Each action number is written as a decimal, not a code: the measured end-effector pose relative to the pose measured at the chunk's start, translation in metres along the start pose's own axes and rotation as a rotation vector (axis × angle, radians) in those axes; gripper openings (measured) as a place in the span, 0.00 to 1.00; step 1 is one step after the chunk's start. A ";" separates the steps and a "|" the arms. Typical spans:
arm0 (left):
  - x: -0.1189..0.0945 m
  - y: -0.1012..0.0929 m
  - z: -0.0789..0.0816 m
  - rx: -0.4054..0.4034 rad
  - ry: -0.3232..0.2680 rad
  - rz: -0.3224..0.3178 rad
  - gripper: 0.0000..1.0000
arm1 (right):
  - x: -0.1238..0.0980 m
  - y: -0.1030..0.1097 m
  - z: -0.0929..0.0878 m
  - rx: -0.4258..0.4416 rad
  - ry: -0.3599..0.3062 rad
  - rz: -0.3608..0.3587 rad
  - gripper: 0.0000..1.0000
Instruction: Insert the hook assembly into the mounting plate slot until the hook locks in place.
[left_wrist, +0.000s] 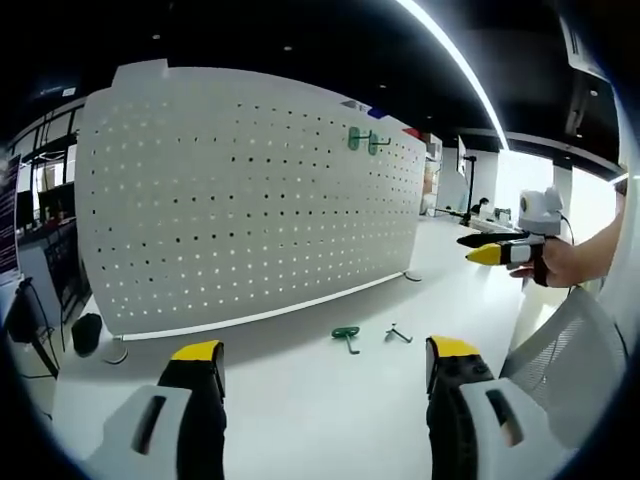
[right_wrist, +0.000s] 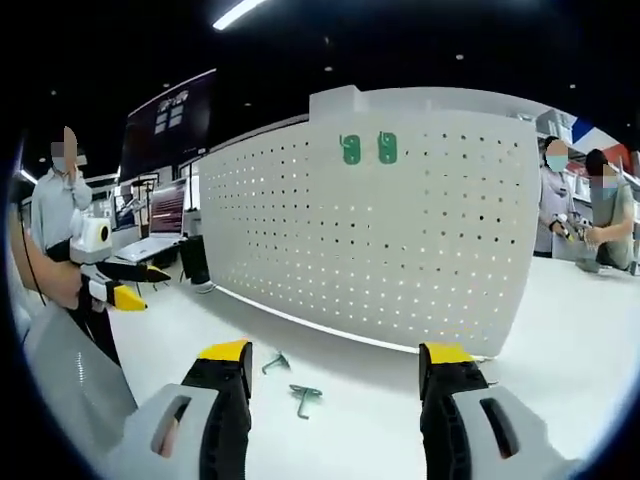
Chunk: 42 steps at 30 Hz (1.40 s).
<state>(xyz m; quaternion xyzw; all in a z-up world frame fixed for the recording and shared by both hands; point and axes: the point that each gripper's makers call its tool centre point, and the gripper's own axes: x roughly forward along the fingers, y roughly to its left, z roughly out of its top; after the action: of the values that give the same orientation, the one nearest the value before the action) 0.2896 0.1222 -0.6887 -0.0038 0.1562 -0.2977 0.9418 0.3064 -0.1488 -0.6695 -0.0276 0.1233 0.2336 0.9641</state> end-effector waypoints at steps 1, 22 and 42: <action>0.000 0.000 0.000 -0.001 0.001 -0.001 0.85 | -0.001 0.001 -0.001 -0.003 0.003 0.001 0.66; 0.000 -0.001 -0.009 0.005 0.051 -0.017 0.85 | -0.001 0.010 -0.023 0.013 0.097 0.040 0.64; 0.013 -0.008 -0.009 0.040 0.102 -0.088 0.84 | 0.000 0.015 -0.037 0.045 0.156 0.067 0.63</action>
<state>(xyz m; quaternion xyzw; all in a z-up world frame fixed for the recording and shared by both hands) 0.2926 0.1089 -0.7003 0.0234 0.1976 -0.3416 0.9185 0.2917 -0.1396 -0.7055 -0.0198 0.2040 0.2601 0.9436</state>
